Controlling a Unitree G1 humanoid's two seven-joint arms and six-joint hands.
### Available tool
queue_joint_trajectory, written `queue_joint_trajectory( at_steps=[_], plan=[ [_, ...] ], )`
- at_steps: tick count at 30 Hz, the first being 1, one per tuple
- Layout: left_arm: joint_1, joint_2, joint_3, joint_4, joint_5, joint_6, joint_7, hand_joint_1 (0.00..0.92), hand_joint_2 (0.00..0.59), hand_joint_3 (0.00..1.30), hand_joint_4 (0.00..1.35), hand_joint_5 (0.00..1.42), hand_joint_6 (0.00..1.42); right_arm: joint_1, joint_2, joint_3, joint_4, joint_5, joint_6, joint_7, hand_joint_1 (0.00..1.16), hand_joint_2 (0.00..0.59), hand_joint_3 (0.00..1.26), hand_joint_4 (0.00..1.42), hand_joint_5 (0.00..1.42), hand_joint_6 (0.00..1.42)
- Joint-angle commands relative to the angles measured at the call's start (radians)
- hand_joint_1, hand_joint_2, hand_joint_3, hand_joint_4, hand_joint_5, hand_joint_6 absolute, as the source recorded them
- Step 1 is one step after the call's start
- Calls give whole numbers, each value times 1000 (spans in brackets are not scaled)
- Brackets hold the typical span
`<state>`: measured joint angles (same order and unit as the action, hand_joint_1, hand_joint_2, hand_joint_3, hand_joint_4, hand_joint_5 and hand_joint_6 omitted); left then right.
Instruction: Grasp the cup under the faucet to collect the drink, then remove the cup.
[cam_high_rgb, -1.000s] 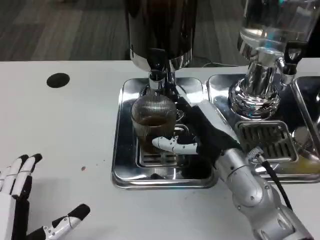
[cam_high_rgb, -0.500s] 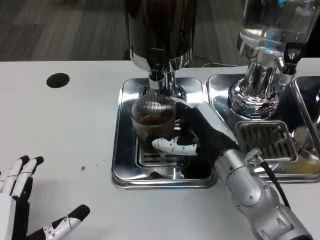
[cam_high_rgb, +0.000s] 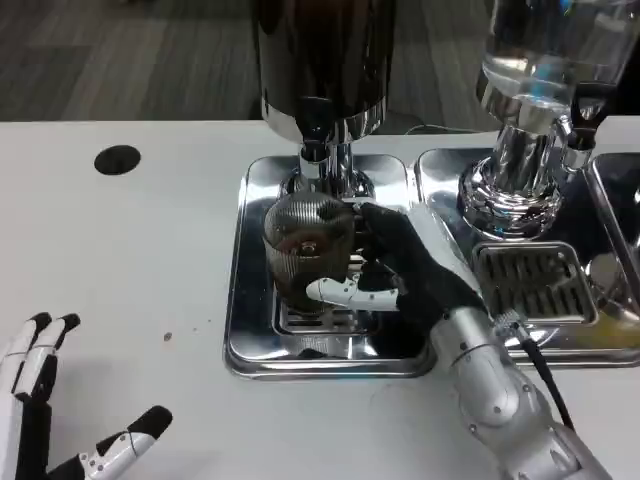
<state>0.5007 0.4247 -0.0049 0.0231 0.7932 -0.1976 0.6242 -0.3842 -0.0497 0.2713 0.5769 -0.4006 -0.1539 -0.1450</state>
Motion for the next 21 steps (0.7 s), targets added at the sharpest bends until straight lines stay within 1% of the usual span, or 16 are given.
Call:
queue_joint_trajectory(
  at_steps=[1,9,13,17,21],
  plan=[
    [-4,4,5,11,-5,-11,12,0,67,197,0,168,95,15,-1,-19,-5,14,-51,-34,807,188,496,560,420,416],
    [-14,1,-2,18,-4,-14,9,0,71,205,0,169,95,50,-9,-34,-23,14,-83,-47,811,188,517,585,435,427],
    [-25,0,-8,17,-1,-15,7,0,71,206,0,169,95,66,-27,-32,-77,9,-66,-20,811,188,518,585,436,429],
    [-40,-3,-16,22,-1,-16,3,0,70,206,0,169,95,94,-47,-31,-161,1,-41,0,812,188,518,585,437,431],
    [-54,-6,-28,34,0,-18,4,0,70,207,0,169,95,112,-67,-29,-224,6,-4,46,807,192,518,585,437,432]
  ],
)
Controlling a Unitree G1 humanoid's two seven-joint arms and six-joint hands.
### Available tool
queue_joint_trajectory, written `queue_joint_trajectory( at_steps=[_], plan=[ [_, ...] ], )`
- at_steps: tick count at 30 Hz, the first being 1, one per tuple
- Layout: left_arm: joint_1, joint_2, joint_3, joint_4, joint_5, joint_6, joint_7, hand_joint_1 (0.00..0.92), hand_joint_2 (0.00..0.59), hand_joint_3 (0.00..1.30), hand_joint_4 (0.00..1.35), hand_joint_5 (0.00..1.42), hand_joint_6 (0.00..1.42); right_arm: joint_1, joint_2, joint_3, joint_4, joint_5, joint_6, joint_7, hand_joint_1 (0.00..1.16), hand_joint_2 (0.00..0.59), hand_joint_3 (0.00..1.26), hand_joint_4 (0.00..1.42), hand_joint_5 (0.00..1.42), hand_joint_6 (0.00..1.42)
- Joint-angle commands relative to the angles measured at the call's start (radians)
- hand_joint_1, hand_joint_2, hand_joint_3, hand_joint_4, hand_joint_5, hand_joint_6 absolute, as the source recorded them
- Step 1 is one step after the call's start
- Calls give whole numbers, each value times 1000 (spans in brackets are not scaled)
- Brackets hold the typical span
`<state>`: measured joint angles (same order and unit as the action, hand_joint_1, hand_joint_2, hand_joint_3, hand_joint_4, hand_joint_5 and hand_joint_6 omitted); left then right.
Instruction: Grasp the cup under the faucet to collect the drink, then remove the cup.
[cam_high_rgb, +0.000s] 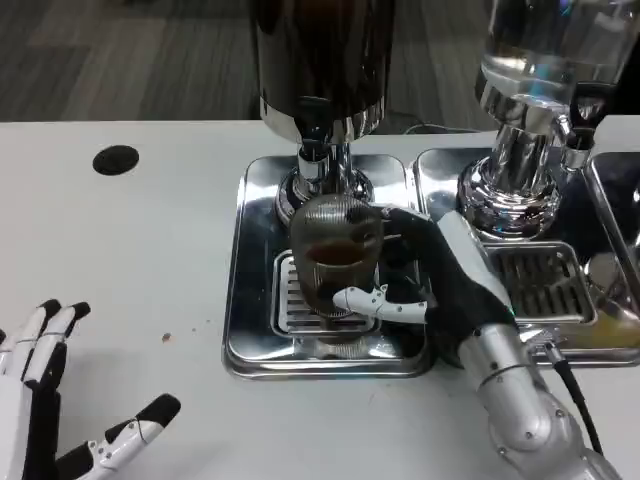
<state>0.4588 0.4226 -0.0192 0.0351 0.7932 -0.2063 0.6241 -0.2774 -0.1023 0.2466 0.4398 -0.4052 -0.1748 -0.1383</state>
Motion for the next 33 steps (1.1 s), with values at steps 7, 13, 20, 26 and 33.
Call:
queue_joint_trajectory(
  at_steps=[7,13,20,26,33],
  plan=[
    [-36,-10,-32,45,3,-13,6,0,70,204,0,169,95,32,-37,-9,-157,14,63,91,789,200,518,585,437,428],
    [-60,-13,-55,56,9,-8,6,0,68,199,0,169,95,53,-52,-12,-195,20,81,134,784,202,518,585,437,426],
    [-84,-13,-78,63,14,-1,1,0,65,191,0,169,95,120,-76,-31,-266,33,71,146,781,202,518,585,437,418],
    [-98,-12,-91,62,19,6,-3,0,65,183,0,169,95,162,-89,-48,-311,44,61,150,780,202,523,585,437,416],
    [-106,-12,-103,61,22,15,-7,0,65,180,0,169,95,213,-99,-56,-365,42,39,135,779,202,531,599,437,425]
  ],
)
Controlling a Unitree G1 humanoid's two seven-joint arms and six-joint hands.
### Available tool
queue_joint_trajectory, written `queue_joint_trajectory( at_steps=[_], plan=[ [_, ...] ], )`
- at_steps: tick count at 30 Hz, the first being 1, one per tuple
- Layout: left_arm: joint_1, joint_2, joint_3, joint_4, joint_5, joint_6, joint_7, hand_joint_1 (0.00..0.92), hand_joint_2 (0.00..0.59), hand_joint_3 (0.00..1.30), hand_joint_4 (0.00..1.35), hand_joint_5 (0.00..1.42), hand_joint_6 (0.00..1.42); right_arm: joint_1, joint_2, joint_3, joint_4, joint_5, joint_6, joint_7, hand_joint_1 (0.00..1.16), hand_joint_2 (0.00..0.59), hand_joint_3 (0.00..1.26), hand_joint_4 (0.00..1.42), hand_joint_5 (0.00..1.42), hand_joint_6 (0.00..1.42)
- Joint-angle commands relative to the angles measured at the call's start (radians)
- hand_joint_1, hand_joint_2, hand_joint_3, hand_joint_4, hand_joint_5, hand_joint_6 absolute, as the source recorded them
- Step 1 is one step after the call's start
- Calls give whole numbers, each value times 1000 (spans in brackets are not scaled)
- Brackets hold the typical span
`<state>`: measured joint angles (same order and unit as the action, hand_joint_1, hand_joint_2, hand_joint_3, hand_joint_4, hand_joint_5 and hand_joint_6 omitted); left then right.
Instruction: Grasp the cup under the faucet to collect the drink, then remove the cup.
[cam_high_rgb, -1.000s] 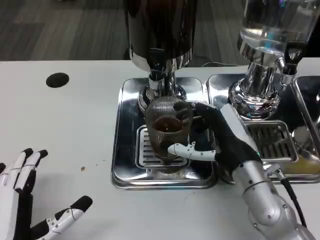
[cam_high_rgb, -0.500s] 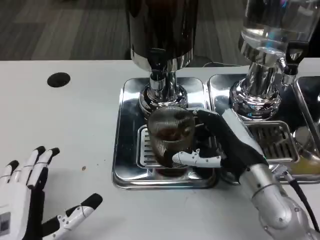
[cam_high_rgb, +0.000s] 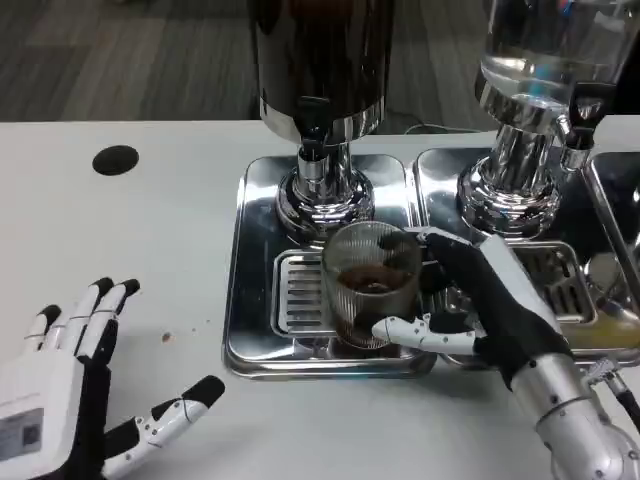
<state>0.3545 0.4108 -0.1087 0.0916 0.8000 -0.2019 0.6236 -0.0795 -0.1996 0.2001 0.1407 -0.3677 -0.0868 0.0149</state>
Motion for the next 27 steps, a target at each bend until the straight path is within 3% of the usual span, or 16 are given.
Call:
queue_joint_trajectory(
  at_steps=[1,15,27],
  plan=[
    [-3,1,-15,4,15,12,-7,0,65,180,0,169,95,25,-6,-7,-82,-4,-52,-24,779,202,532,600,437,425],
    [-19,7,-33,4,33,26,-12,0,65,172,0,169,95,170,-1,-45,-151,44,-116,-44,776,206,545,602,442,428],
    [-44,-3,-52,28,35,25,-16,0,65,170,0,169,95,291,-23,-81,-174,33,-195,-59,771,211,546,602,438,419]
  ],
)
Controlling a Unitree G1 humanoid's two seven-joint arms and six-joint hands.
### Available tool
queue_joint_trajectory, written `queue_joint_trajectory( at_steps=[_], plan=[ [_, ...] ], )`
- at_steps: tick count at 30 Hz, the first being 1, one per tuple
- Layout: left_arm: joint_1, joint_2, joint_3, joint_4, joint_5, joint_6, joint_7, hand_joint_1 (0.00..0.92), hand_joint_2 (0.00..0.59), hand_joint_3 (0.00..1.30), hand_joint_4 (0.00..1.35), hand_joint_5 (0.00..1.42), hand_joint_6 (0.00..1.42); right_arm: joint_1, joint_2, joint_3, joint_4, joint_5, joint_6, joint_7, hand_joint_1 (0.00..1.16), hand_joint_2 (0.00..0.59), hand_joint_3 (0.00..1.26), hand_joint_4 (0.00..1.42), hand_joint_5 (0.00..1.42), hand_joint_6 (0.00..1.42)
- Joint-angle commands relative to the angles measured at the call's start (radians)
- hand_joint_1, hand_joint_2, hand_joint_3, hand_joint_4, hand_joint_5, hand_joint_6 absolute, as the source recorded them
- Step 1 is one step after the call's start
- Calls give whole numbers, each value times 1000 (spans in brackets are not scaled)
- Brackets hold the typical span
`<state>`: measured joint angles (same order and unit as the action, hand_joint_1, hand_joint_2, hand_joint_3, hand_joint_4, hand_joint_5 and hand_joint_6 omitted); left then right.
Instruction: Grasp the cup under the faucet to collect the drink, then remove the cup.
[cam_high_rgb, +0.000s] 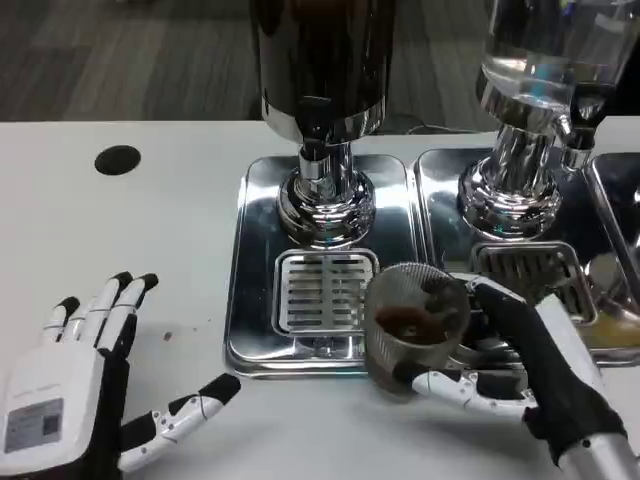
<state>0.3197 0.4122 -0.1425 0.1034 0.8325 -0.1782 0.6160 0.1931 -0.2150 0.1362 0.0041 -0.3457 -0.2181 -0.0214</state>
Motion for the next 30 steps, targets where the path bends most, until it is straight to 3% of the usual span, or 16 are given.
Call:
queue_joint_trajectory(
  at_steps=[1,15,30],
  plan=[
    [-11,-5,-20,20,2,1,-8,0,65,170,0,169,95,30,-9,-19,-45,9,-70,-23,771,211,546,602,438,419],
    [-21,-4,-40,27,3,8,-7,0,65,170,0,169,95,123,-28,-28,-95,-3,-126,-30,769,212,547,602,437,407],
    [-15,-3,-44,19,6,18,-7,0,64,170,0,169,95,142,-25,8,-15,-79,-194,-82,768,212,547,587,423,404]
  ],
)
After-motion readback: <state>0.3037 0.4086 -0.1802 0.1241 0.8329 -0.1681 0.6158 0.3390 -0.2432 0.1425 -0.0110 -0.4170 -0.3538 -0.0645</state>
